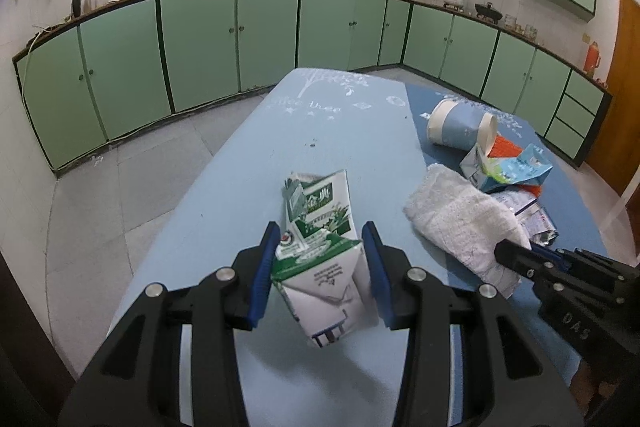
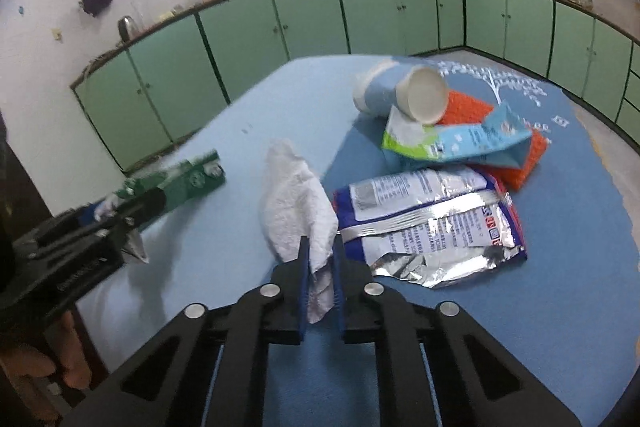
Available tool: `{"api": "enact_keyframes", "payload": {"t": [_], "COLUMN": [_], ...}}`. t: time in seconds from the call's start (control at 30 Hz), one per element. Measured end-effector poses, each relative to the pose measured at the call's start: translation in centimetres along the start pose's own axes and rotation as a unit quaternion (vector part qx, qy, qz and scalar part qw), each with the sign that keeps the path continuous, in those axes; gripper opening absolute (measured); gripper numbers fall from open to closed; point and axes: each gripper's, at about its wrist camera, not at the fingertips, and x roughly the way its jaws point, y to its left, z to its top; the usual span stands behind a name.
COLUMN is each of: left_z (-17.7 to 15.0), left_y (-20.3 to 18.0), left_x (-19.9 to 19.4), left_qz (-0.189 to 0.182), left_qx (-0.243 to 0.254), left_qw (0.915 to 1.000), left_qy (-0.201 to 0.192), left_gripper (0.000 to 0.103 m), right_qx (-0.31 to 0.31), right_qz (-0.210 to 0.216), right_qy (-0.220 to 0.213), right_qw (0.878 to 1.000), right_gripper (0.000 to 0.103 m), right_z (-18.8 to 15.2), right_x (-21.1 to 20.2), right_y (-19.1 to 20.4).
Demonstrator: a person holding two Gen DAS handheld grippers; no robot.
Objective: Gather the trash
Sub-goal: 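Grasp the green-white milk carton with the left tool and lift it, then grasp the white tissue with the right tool while the left tool carries the milk carton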
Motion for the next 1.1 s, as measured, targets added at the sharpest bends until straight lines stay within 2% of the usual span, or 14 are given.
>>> {"api": "enact_keyframes", "payload": {"t": [0.2, 0.37, 0.6, 0.8, 0.97, 1.1], "left_z": [0.7, 1.4, 2.0, 1.7, 1.5, 1.2], "left_y": [-0.5, -2.0, -6.6, -11.9, -16.8, -21.3], "left_x": [-1.9, -3.8, -5.6, -6.0, -6.2, -6.4], "left_qz": [-0.017, -0.038, -0.09, -0.142, -0.185, -0.224], "left_qx": [-0.003, 0.004, 0.035, 0.062, 0.087, 0.112], "left_qw": [0.9996, 0.9983, 0.9932, 0.9858, 0.9764, 0.9656], "left_qy": [-0.022, -0.044, -0.064, -0.065, -0.068, -0.071], "left_gripper": [0.04, 0.04, 0.04, 0.04, 0.04, 0.04], "right_qx": [0.023, 0.036, 0.088, 0.113, 0.128, 0.145], "right_qz": [0.029, 0.022, -0.042, -0.099, -0.142, -0.169], "right_qy": [-0.04, -0.075, -0.115, -0.127, -0.14, -0.151], "right_qw": [0.999, 0.996, 0.989, 0.98, 0.971, 0.963], "right_gripper": [0.009, 0.009, 0.009, 0.009, 0.009, 0.009], "right_z": [1.3, 2.0, 0.7, -0.9, -2.4, -3.4], "right_x": [-3.5, -6.9, -12.5, -15.6, -18.1, -20.3], "right_y": [-0.8, -2.0, -7.2, -11.0, -13.7, -15.8]}}
